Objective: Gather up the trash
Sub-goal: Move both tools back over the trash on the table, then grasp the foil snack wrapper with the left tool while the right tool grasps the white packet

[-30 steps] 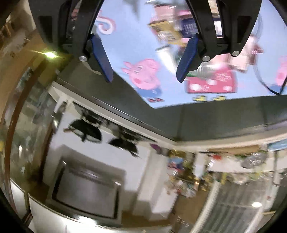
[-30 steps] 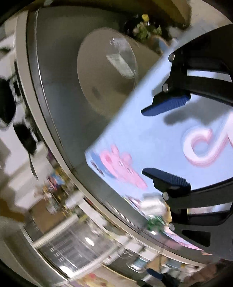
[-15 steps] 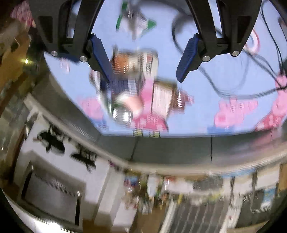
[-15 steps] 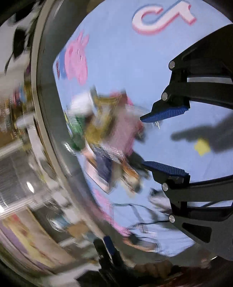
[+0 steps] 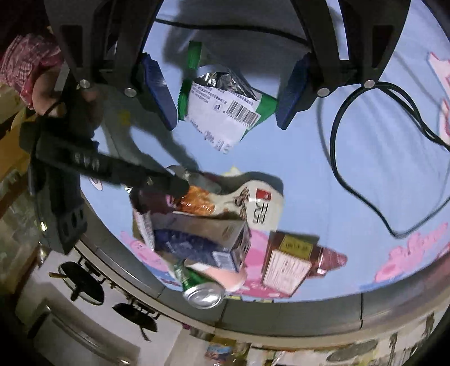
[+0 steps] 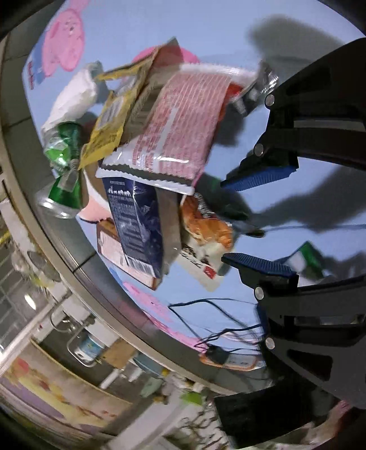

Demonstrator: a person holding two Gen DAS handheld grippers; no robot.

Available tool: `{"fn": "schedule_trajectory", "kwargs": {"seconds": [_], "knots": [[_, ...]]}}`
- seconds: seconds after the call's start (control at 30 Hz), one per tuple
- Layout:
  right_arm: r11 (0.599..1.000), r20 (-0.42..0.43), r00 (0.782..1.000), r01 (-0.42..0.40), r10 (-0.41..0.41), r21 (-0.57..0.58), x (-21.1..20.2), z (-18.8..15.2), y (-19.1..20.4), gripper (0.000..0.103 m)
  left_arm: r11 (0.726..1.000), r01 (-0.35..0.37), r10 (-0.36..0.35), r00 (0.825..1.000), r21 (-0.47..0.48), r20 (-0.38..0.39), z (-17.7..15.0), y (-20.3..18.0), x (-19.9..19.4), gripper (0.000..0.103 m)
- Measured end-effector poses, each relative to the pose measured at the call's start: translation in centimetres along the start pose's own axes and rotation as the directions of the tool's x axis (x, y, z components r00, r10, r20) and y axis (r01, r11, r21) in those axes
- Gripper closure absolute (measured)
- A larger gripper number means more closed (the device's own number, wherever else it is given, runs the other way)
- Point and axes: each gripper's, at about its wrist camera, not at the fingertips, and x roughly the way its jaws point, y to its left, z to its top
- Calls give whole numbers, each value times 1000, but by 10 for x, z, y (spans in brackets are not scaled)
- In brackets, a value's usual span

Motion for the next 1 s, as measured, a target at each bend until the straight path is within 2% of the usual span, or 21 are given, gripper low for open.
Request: {"fn": "schedule_trajectory", "kwargs": {"seconds": [0.07, 0.13, 0.17, 0.2, 0.3, 0.47, 0.6, 0.7, 0.87, 1.0], "knots": [[1000, 17, 1000, -6, 6, 17, 8, 5, 2, 56, 1000, -14, 14, 1000, -7, -12, -3, -1, 6, 35], [1000, 13, 1000, -17, 16, 21, 15, 9, 5, 59, 999, -36, 36, 999, 16, 6, -6, -6, 6, 58], [999, 1, 999, -36, 36, 16, 17, 9, 8, 76, 998, -53, 52, 999, 27, 12, -7, -7, 7, 63], [998, -19, 998, -64, 64, 9, 19, 7, 10, 89, 998, -59, 58, 998, 29, 19, -8, -8, 7, 74], [995, -28, 995, -98, 98, -10, 15, -1, 16, 91, 998, -56, 55, 998, 22, 34, -10, -7, 2, 94], [983, 7, 984, -176, 177, -42, -8, -6, 35, 92, 998, -59, 59, 997, 12, 59, -8, -5, -10, 98], [977, 105, 972, -205, 210, -57, -43, -1, 41, 92, 1000, -24, 25, 992, -10, 122, 1, -6, -36, 98], [978, 177, 962, -208, 210, -27, -67, 2, 31, 92, 1000, 10, -7, 985, -16, 174, 14, -11, -55, 98], [984, 280, 949, -169, 147, 55, -110, -1, -14, 92, 999, 39, -44, 979, 32, 198, 36, -33, -56, 98], [980, 332, 941, -127, 71, 151, -135, -9, -57, 92, 992, 76, -91, 983, 96, 161, 59, -70, -34, 98]]}}
